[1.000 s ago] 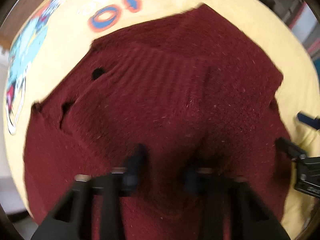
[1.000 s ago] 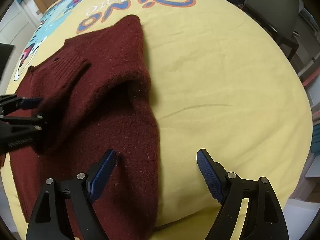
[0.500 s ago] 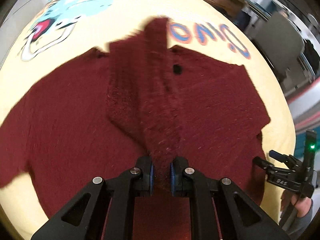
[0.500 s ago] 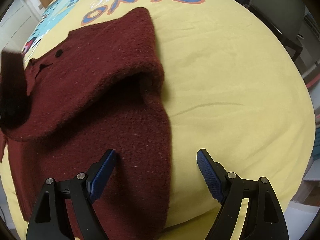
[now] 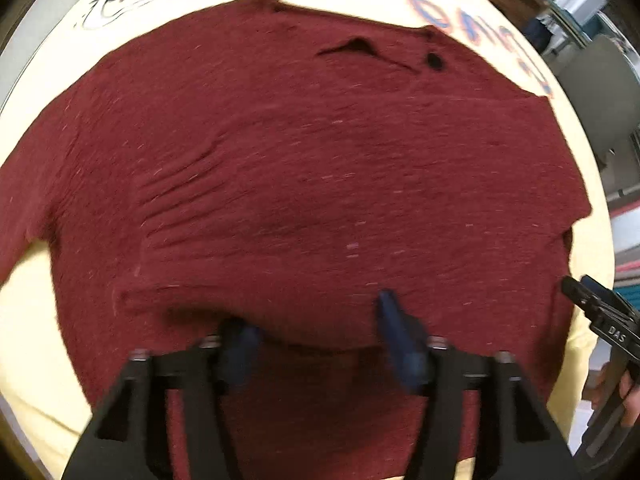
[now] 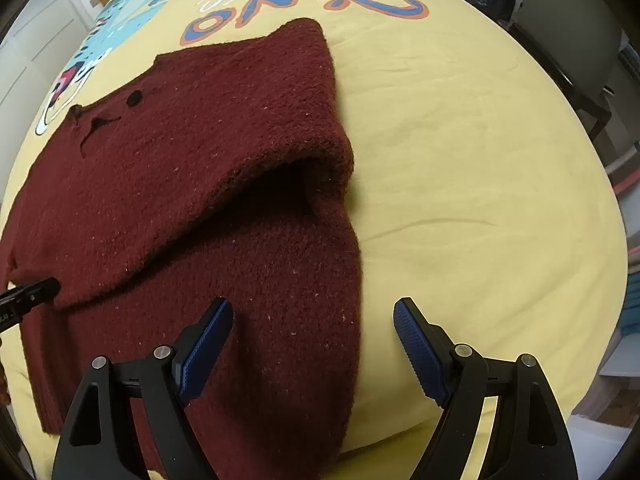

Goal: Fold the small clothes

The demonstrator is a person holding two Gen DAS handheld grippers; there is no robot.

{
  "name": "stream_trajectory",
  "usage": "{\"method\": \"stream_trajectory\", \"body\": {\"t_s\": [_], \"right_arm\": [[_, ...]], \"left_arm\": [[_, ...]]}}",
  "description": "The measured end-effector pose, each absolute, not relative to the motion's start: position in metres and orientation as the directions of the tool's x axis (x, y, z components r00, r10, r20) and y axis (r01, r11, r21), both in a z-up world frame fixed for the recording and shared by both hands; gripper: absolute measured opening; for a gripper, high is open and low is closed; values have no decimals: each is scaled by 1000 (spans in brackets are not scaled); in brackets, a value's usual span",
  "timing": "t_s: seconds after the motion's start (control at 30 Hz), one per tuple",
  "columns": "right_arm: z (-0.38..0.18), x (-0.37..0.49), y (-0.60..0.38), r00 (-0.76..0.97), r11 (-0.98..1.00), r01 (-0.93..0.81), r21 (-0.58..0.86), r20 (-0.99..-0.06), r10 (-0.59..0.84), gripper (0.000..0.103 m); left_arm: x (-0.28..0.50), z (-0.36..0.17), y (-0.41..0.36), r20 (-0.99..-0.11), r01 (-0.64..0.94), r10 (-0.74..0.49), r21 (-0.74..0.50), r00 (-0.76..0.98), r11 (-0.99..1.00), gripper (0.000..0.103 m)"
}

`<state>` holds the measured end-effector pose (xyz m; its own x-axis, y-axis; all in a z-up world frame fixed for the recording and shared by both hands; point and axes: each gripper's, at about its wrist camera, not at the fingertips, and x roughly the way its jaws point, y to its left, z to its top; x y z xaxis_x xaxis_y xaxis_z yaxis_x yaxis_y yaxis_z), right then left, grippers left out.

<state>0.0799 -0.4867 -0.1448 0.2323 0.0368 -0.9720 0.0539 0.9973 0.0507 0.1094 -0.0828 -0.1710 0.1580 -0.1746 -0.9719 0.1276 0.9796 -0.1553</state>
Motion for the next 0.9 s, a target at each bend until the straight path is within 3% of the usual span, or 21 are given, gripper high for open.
{"method": "stream_trajectory", "body": {"t_s": [0.1, 0.13, 0.43, 0.77, 0.83, 0.87, 0.9], "right_arm": [[-145, 83, -485, 230, 997, 63, 48, -973, 32, 84], [-144, 83, -485, 232, 997, 66, 50, -972, 33, 84], [-140, 82, -484, 236, 996, 70, 50, -971, 32, 84], [-146, 77, -486, 216, 996, 79, 50, -976, 32, 84], [-147, 76, -487, 212, 995, 84, 48, -977, 29, 84], [-148, 76, -489, 211, 995, 86, 47, -977, 28, 84], [-149, 76, -490, 209, 995, 89, 46, -977, 26, 84]], "left_arm": [[106, -169, -62, -976, 105, -154, -139, 155, 985, 97], [106, -168, -55, -978, 100, -146, -132, 148, 986, 101], [138, -138, 8, -966, -11, -107, -113, 236, 994, 102], [154, -192, -29, -979, 58, -177, -172, 100, 983, 101], [156, -195, -39, -982, 68, -148, -141, 114, 988, 85], [159, -196, -49, -982, 90, -141, -130, 122, 987, 65], [160, -194, -56, -982, 105, -134, -120, 135, 987, 51]]}}
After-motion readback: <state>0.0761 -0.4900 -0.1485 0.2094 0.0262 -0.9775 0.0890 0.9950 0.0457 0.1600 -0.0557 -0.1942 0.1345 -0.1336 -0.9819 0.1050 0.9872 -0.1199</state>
